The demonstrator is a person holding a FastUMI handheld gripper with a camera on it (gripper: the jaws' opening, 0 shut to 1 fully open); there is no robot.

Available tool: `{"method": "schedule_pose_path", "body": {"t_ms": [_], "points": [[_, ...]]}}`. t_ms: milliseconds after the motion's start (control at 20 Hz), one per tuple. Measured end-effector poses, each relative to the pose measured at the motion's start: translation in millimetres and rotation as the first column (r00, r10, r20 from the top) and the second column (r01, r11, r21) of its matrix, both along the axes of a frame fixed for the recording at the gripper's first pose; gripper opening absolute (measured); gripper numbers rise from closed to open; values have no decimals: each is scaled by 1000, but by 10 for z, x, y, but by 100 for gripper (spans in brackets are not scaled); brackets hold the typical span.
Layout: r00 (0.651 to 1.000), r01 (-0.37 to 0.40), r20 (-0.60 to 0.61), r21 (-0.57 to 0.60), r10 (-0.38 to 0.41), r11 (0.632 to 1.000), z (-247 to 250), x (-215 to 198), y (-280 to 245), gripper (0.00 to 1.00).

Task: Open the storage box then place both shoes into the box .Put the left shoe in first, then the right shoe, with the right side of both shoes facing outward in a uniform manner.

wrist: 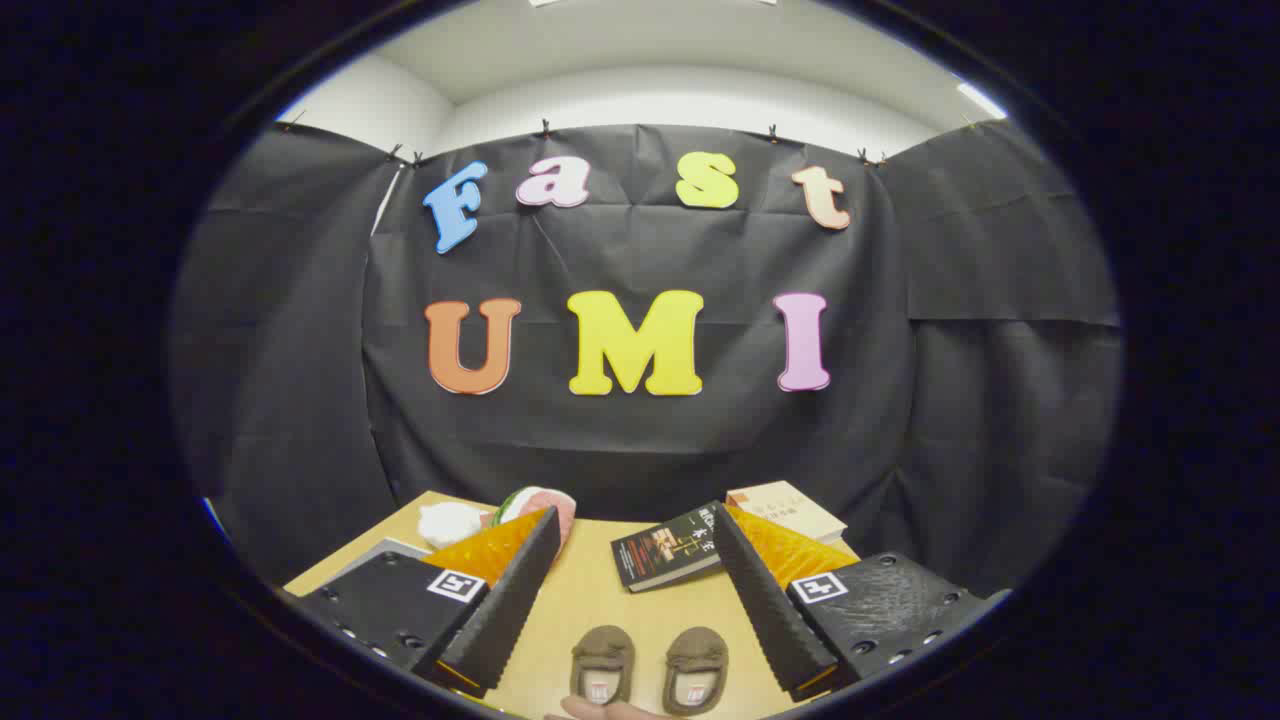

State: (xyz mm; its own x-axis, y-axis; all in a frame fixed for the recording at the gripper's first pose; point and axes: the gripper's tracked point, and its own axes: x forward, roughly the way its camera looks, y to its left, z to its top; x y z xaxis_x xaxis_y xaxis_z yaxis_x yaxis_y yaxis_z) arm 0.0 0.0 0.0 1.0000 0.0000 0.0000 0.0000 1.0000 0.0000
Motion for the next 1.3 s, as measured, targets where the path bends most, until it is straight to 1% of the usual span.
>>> {"method": "schedule_pose_path", "body": {"t_ms": [350,700,850,1050,1150,1250,1300], "points": [[1000,21,-21,-5,-22,1000,-158,128,-183,95],[1000,19,6,-3,-19,1000,-114,183,-236,95],[1000,3,-14,1,-3,1000,-198,266,-188,95],[995,-41,-95,17,43,999,-544,480,31,95],[985,-86,-150,26,89,996,-775,607,246,94],[962,-142,-226,62,153,988,-1062,719,514,95],[942,-181,-272,90,199,979,-1229,757,684,96]]}}
